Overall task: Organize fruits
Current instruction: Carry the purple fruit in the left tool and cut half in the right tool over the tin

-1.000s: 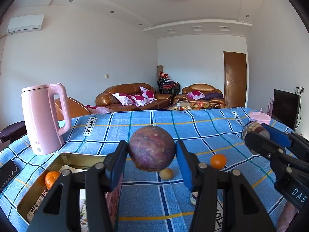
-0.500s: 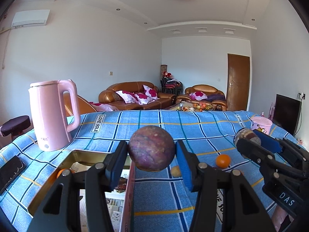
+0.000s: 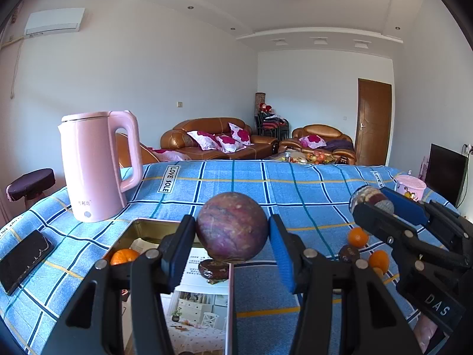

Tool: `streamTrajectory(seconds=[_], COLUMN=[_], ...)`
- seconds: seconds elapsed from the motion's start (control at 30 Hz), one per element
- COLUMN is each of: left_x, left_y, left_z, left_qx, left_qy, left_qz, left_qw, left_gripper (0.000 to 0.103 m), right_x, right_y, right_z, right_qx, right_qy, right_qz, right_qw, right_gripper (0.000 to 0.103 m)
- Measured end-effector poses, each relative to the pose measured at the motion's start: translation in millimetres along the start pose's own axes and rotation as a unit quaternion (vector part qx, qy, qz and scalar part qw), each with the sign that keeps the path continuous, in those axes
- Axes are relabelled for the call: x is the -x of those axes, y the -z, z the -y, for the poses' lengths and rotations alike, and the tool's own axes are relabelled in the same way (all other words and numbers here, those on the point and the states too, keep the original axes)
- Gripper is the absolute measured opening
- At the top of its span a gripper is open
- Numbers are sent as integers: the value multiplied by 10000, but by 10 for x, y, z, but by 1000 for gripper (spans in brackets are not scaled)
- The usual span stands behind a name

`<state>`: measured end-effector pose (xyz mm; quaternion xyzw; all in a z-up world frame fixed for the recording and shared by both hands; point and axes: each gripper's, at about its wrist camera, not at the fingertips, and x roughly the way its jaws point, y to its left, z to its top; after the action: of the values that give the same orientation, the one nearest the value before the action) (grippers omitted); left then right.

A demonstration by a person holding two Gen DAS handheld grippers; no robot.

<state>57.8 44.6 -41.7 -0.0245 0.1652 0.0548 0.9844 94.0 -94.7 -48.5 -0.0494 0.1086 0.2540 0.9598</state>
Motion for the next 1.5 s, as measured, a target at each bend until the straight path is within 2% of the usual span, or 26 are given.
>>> streamTrajectory(seconds=[1.1, 1.5], left_x=[19, -18], left_y=[110, 146], left_z=[-798, -969], left_qx=[275, 243], left_qy=[-750, -850], left_qz=[-442, -682], left_qw=[9958, 9937], left_gripper=[53, 53], right_x=[-465, -647], right_y=[-107, -80], right_z=[-709, -928], right_qx=[304, 332], right_qy=[-740, -960], right_qz=[-350, -556], right_qw=[9962, 9933], right_gripper=[44, 44])
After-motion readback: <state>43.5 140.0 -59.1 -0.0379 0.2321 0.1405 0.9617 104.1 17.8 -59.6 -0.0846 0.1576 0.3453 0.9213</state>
